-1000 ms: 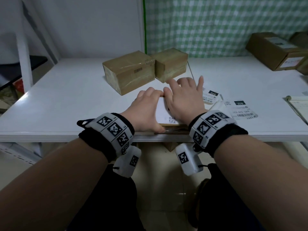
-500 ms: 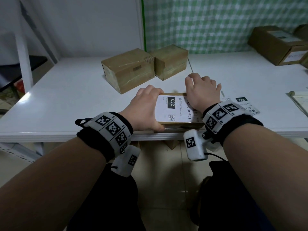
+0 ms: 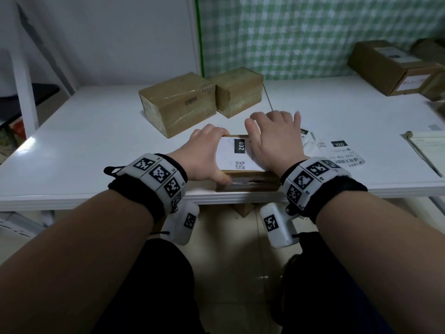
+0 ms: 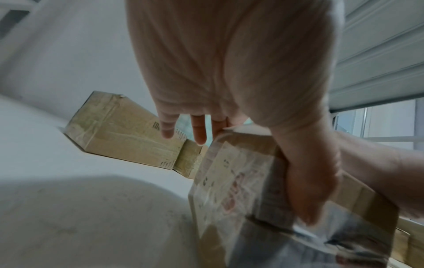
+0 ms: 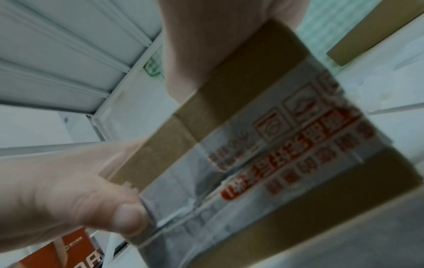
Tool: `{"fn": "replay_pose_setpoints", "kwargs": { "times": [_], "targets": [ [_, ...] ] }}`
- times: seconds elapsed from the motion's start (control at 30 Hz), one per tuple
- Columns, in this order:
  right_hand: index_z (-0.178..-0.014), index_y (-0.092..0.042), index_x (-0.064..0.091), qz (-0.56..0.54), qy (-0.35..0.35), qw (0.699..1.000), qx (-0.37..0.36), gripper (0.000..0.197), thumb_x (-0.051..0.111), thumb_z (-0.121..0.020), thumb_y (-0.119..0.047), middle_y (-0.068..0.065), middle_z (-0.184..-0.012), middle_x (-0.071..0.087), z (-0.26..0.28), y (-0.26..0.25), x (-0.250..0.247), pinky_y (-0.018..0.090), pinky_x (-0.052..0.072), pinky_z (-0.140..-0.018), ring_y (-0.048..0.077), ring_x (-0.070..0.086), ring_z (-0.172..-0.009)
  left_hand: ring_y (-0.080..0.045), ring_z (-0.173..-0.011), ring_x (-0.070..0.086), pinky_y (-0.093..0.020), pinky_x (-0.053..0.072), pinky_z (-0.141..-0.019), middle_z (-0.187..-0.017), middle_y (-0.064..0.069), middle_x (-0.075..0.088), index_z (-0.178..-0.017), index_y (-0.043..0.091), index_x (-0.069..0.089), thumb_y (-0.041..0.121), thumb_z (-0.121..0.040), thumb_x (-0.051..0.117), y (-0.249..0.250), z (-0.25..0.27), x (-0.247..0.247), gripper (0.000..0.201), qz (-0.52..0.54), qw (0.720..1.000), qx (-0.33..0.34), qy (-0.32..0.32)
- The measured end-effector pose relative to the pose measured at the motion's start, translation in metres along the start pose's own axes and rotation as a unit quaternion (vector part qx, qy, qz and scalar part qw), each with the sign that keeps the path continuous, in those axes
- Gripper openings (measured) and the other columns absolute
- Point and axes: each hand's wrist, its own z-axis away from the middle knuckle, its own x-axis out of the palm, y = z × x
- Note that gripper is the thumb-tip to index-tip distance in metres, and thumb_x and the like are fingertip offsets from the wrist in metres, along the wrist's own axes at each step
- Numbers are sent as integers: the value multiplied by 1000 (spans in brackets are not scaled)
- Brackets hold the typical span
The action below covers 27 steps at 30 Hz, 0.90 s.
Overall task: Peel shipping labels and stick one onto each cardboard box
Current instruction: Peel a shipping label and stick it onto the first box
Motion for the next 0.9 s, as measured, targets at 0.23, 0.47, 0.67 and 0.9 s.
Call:
{"fn": "replay_pose_setpoints", "kwargs": {
  "times": [0.23, 0.47, 0.67, 0.9],
  "targets": [
    [-85, -9, 73, -49, 144, 978, -140, 49, 38, -93, -43, 11, -72, 68, -2, 2, 7, 36, 40, -78, 33, 58, -75, -25, -128, 32, -43, 33, -106, -135, -3, 35, -143, 20, 30, 48, -49, 84, -5, -11, -2, 112, 6, 999, -23, -42],
    [-71, -8, 69, -29, 176, 971, -158, 46, 38, -96, -33, 10, -60, 62, 4, 6, 4, 38, 39, -65, 31, 52, -60, -23, -123, 35, -44, 36, -104, -128, 0, 37, -140, 22, 33, 48, -49, 85, -5, -13, -3, 108, 9, 998, -27, -49],
    [-86, -5, 55, -24, 11, 996, -86, 37, 23, -99, -20, 17, -79, 63, 16, 14, -9, 42, 42, -73, 36, 54, -75, -21, -119, 38, -44, 38, -102, -118, 5, 37, -136, 22, 36, 50, -45, 85, -2, -12, -6, 107, 7, 998, -29, -54],
    [-146, -14, 32, -209, -170, 962, 41, 68, 40, -93, -56, 9, -145, 37, 29, 30, -12, 32, 27, -108, 22, 36, -134, -23, -126, 37, -42, 35, -106, -137, -1, 39, -144, 23, 28, 45, -53, 87, 1, -16, -16, 111, -9, 997, -31, -76]
  ]
}}
